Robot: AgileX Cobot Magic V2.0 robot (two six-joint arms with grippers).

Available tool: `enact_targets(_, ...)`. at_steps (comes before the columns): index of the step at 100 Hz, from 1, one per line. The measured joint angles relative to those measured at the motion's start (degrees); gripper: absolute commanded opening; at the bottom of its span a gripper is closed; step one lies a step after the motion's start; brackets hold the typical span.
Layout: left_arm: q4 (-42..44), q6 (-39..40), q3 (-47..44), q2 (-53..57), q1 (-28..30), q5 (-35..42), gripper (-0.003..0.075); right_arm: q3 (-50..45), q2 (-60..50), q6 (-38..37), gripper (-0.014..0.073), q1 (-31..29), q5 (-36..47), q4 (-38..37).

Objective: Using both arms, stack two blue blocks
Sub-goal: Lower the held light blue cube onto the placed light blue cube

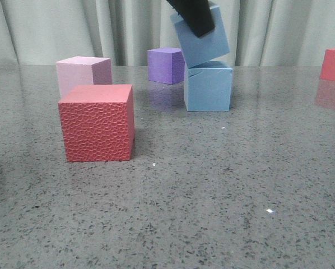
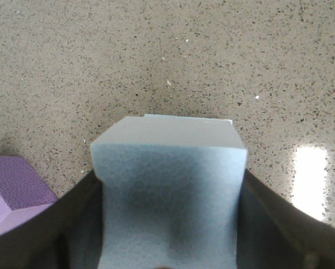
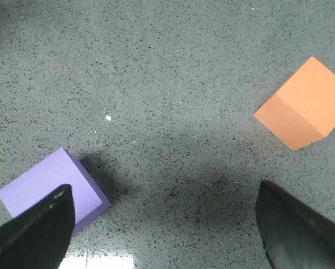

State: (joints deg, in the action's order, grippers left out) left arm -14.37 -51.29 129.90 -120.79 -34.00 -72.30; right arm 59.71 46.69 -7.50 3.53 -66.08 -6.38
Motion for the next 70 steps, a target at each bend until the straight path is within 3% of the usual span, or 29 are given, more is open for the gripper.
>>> enact_targets(16,0.0,0.0,0.0,0.0,0.0,0.0,0.0267,0.0,0.0,0.0,0.0647,0.0,0.0,0.0)
enact_targets(38,0.0,0.0,0.0,0.0,0.0,0.0,0.0412,0.0,0.0,0.0,0.0647,0.0,0.0,0.0)
enact_targets(70,0.0,0.0,0.0,0.0,0.0,0.0,0.0471,0.0,0.0,0.0,0.0647,0.0,0.0,0.0)
